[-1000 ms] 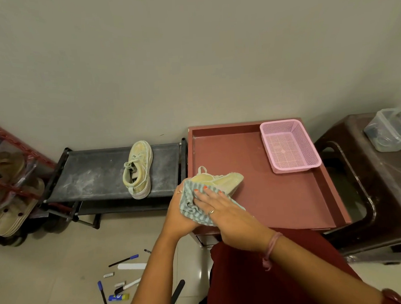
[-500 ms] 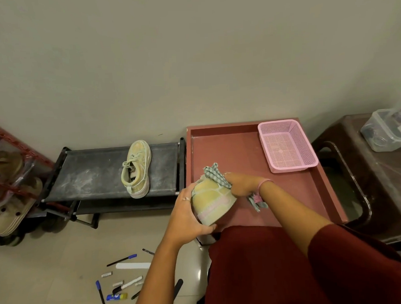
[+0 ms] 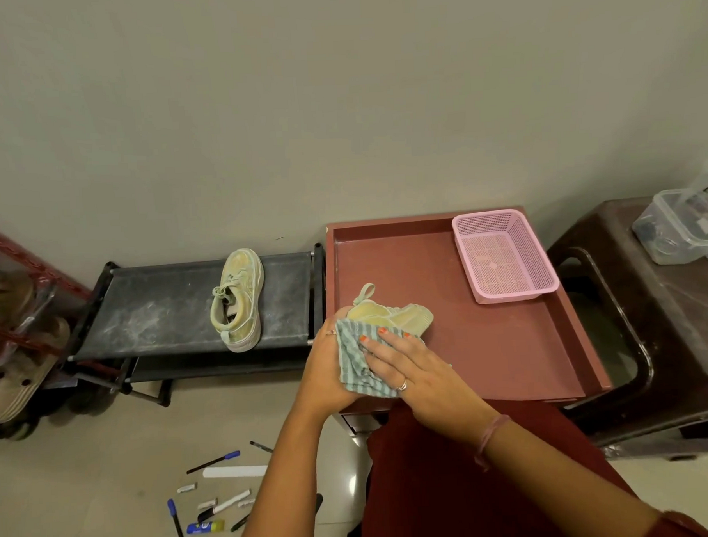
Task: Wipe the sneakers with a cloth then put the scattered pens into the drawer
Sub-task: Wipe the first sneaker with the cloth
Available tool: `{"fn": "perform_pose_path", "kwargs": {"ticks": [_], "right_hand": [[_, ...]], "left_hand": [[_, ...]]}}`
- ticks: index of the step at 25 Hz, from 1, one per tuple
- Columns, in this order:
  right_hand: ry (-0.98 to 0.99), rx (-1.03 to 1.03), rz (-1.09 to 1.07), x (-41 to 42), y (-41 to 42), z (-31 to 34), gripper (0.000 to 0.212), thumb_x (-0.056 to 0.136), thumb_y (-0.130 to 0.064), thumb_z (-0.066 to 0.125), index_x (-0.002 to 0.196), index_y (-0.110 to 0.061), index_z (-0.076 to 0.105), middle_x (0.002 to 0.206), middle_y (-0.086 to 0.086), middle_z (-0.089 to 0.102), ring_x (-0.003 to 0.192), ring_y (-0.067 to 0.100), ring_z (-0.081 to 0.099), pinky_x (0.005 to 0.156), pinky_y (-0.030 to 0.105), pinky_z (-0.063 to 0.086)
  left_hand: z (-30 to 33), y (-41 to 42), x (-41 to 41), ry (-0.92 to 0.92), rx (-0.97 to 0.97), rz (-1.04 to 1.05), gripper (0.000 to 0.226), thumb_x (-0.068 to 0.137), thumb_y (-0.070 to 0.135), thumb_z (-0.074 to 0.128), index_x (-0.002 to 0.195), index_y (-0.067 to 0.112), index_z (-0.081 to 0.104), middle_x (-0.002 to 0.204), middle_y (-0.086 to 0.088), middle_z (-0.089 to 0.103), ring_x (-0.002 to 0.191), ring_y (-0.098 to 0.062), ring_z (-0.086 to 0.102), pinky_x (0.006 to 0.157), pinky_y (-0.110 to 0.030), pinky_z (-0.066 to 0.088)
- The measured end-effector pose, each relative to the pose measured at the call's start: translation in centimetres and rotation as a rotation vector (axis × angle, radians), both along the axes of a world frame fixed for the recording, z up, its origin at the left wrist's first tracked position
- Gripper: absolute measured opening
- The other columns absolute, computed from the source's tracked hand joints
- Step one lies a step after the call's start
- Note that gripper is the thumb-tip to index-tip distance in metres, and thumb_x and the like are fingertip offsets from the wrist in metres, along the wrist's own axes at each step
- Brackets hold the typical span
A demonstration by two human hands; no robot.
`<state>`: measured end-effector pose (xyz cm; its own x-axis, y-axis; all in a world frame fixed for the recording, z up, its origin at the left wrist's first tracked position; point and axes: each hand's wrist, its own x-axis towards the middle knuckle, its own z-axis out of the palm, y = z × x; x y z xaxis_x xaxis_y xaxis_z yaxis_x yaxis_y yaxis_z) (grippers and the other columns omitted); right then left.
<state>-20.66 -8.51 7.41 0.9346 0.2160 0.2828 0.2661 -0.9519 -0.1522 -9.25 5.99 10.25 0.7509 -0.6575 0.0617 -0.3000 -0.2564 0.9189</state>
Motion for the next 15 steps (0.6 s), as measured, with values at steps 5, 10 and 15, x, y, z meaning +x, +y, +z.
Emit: {"fn": "perform_pose_path", "kwargs": {"ticks": [5, 10, 15], "right_hand": [[0.021, 0.127, -0.034, 0.9, 0.6, -0.7, 0.06, 0.087, -0.003, 0.034, 0.145, -0.017, 0.027, 0.153, -0.001, 0.029, 0.144, 0.021, 0.02, 0.113, 0.042, 0.027], [0.049, 0.286, -0.064, 1.2, 0.6, -0.5, 0.066, 0.086, 0.003, 0.045, 0.145, -0.021, 0.028, 0.153, -0.004, 0.029, 0.145, 0.018, 0.017, 0.117, 0.04, 0.02], [0.164, 0.639, -0.31, 1.7, 0.3, -1.1, 0.068, 0.078, -0.001, 0.037, 0.145, -0.016, 0.032, 0.152, 0.001, 0.031, 0.143, 0.015, 0.023, 0.119, 0.033, 0.016]], "left_hand": [[-0.4, 0.5, -0.1, 0.037, -0.013, -0.008, 0.06, 0.069, 0.022, 0.083, 0.118, 0.029, 0.048, 0.111, 0.005, 0.06, 0.105, -0.002, 0.06, 0.091, -0.013, 0.045], [-1.0, 0.6, -0.1, -0.016, 0.041, -0.009, 0.076, 0.056, 0.048, 0.087, 0.12, 0.029, 0.05, 0.116, -0.001, 0.06, 0.11, -0.016, 0.06, 0.096, -0.032, 0.048], [-0.7, 0.5, -0.4, 0.055, 0.1, 0.024, 0.093, 0.043, 0.034, 0.089, 0.122, 0.044, 0.04, 0.121, 0.013, 0.054, 0.113, -0.006, 0.056, 0.089, -0.018, 0.048]]}}
